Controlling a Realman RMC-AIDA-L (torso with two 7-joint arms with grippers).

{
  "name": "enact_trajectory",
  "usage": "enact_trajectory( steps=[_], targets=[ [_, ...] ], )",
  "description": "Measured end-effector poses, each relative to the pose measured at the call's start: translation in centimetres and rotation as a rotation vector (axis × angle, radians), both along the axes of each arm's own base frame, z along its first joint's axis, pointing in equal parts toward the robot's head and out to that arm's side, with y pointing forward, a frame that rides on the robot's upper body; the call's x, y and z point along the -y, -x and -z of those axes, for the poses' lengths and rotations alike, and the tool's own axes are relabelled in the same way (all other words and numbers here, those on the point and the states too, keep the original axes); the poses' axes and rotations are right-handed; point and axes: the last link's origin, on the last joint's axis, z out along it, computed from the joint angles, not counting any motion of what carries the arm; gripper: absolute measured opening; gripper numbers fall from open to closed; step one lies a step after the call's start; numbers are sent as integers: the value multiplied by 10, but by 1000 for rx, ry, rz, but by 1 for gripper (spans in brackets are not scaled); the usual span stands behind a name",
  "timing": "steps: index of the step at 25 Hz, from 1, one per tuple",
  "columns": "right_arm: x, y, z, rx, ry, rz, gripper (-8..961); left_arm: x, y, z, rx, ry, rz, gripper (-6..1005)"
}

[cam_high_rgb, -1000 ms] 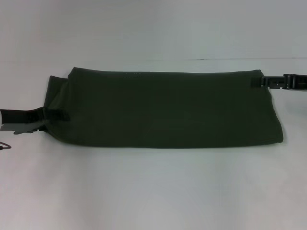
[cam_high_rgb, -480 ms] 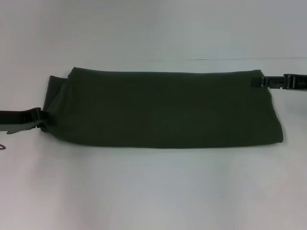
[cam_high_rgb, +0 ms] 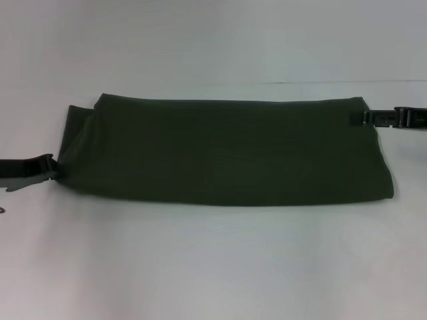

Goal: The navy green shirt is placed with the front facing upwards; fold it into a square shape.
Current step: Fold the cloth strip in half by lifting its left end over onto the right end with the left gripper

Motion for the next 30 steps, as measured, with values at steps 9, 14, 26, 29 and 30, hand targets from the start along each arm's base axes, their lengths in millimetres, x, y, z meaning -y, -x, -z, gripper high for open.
enact_trajectory(
  steps=[9,14,26,29,30],
  targets=[
    [2,5,15,-43,2,0,918,27,19,-18,74,-102,-7,5],
    [2,10,24,-87,-16,3,918,50,37,-33,122,-182,-10,5],
    [0,23,48,-127,-8,4,916,104,84,-73,77,-335,-93,5],
    [0,24,48,-128,-7,1,916,105,80,-76,92,-335,-68,5],
    [0,24,49,-127,-8,-1,916,102,75,-76,110,-335,-45,5]
  ],
)
